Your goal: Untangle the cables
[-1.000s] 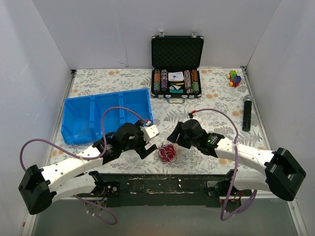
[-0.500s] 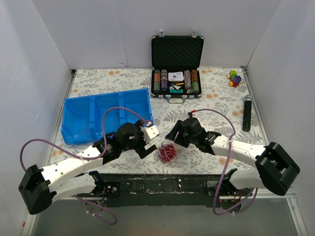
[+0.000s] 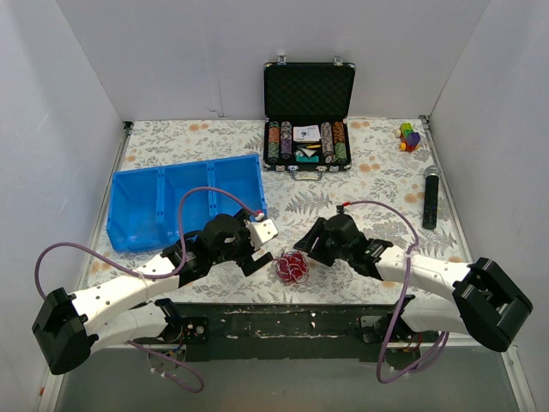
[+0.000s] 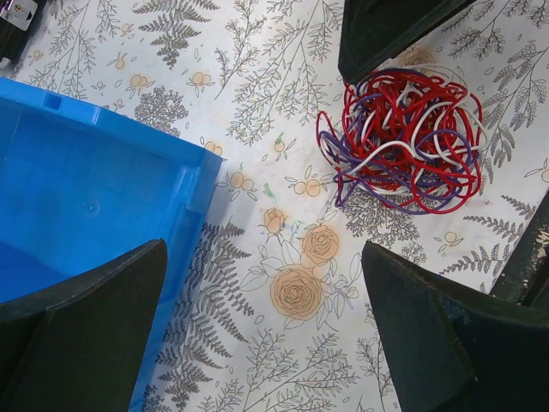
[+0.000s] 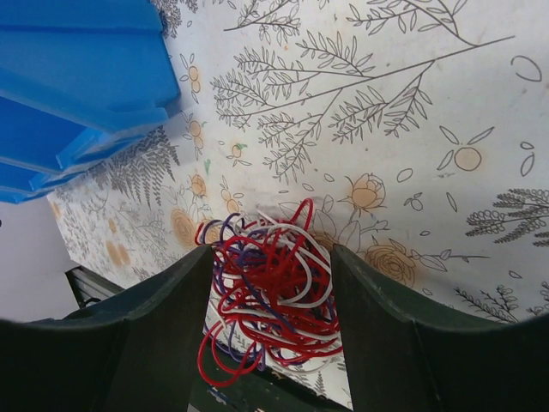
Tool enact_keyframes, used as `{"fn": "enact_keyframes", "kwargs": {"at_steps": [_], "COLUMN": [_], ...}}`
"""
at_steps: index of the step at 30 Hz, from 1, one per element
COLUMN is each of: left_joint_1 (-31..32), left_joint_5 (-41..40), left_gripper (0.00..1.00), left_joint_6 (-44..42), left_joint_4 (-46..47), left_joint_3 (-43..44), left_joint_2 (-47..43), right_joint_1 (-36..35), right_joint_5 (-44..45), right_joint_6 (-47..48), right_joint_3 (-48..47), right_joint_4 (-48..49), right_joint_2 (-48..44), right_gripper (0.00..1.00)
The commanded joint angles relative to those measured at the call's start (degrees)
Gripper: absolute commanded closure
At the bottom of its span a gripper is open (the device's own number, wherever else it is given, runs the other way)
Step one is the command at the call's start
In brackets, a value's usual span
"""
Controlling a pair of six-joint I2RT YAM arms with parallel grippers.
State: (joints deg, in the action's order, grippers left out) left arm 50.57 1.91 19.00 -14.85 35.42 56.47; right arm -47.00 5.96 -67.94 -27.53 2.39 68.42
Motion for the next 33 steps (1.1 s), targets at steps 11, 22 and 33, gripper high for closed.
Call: {"fn": "enact_keyframes", "kwargs": {"at_steps": [11,22,33], "left_joint_1": [-0.6,-0.6,1.7], "left_joint_5": [-0.3,-0.4,-8.9], "left_gripper": [0.02,0.02,0.02], "left_joint_6": [-0.4,0.1,8.9], "left_joint_4": [1.1,1.6,7.9], "left_joint_3": [2.3,1.3,-1.0], "left_joint_2": [0.0,-0.7,1.8], "right_joint_1": [-0.5,-2.1,-2.3], "right_joint_5": [1.6,1.6,4.1], "right_joint_6": [-2.5,-2.3,5.6], "right_joint_3": [-7.4,-8.3,-13.5], "right_joint_4": [7.9,7.9,3.2], "right_joint_2": [7.8,7.8,-1.3], "right_gripper": [0.39,0.86,0.99]}}
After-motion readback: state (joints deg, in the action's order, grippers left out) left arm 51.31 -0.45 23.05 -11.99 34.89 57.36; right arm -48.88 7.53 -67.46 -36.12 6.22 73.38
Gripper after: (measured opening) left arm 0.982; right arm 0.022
